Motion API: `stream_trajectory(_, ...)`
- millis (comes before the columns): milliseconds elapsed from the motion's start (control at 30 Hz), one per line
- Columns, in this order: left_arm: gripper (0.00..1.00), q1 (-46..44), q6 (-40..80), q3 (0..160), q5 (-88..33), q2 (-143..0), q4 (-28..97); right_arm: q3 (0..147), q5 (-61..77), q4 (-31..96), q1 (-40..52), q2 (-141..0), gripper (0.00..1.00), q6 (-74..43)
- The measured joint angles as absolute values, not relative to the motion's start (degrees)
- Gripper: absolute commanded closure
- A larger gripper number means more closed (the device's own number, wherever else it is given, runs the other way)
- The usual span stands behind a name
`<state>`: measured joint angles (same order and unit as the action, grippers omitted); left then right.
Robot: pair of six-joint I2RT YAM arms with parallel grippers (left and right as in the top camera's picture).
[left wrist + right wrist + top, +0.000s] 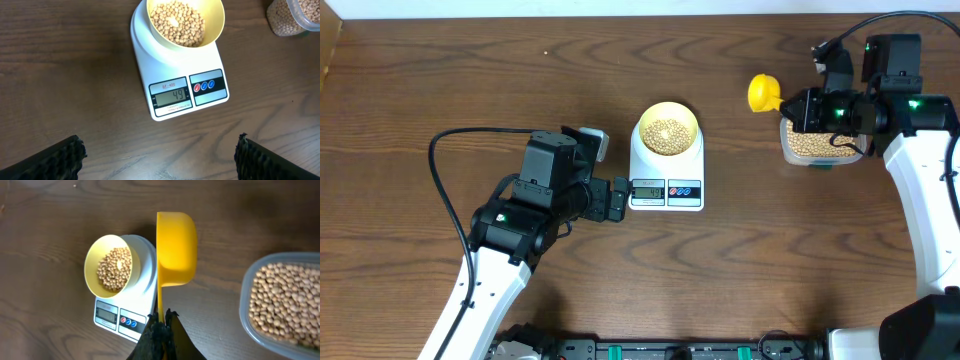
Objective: Scoop item into bowl and weigh 50g on scale
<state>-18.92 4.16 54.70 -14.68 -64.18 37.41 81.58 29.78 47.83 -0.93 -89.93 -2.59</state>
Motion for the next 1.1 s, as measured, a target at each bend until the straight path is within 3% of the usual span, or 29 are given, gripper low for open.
stream_trajectory(467, 0.02, -18.92, 4.16, 54.70, -14.66, -64.18, 37.43, 81.58, 29.04, 43.29, -0.93, -89.93, 0.99, 7.88)
stream_trajectory(700, 0.02, -18.92, 4.16, 54.70, -14.66, -64.18, 37.43, 81.56, 26.63, 48.12, -0.93, -89.93, 0.99, 9.13)
stream_trajectory(1100, 0.02, -18.92, 4.16, 54.70, -14.68, -64.18, 37.43, 81.56, 25.89, 44.53, -0.93, -89.93, 0.99, 9.54)
